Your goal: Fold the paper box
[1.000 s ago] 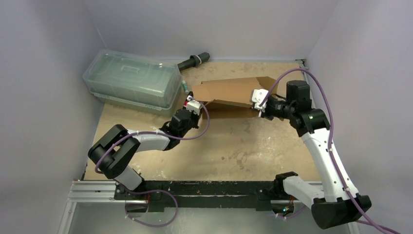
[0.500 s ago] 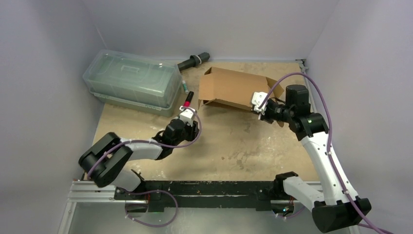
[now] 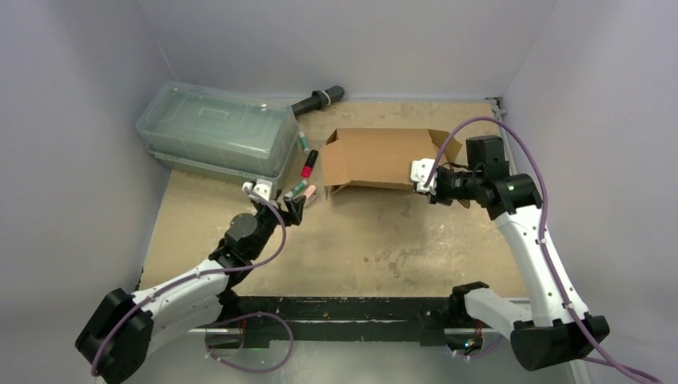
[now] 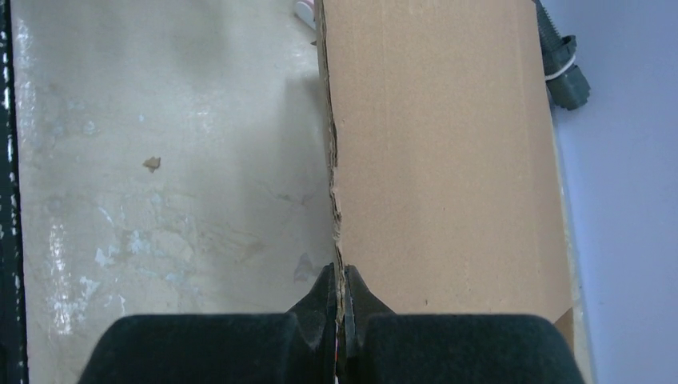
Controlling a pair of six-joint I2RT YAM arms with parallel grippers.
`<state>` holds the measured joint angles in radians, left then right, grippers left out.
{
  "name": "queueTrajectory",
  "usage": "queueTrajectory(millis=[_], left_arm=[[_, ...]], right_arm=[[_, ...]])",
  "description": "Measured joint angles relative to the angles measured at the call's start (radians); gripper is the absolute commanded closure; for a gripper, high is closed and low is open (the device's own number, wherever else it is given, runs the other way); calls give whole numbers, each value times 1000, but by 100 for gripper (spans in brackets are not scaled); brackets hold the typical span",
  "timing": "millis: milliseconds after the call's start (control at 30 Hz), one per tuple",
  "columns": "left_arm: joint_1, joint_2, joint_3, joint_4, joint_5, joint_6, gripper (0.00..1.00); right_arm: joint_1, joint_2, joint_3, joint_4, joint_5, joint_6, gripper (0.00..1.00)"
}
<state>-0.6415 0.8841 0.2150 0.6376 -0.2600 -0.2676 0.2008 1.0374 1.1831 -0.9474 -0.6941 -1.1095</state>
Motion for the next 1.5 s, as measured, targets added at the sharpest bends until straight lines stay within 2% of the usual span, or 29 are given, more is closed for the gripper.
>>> queueTrajectory(millis=[133,267,467,767,1000,1367,1500], left_arm=[[0,67,-13,64,15,56,30],[0,200,-13,165,56,110,29],[0,394,20,303,131,183,29],[6,532,58,446,195,236,29],[21,620,80,512,208,272,32],[33,747,138,621,203,270,31],[33,822,153,714,203,261,29]], right_arm=[[0,46,77,-100,-10,-90,100],[0,97,129,-183,-31,-189,100],[0,120,120,-255,-56,-287,100],[0,114,90,-325,-78,-395,100],[0,81,17,-330,-89,-422,100],[-1,84,22,-337,-140,-412,100],[-4,116,46,-357,-146,-418,100]])
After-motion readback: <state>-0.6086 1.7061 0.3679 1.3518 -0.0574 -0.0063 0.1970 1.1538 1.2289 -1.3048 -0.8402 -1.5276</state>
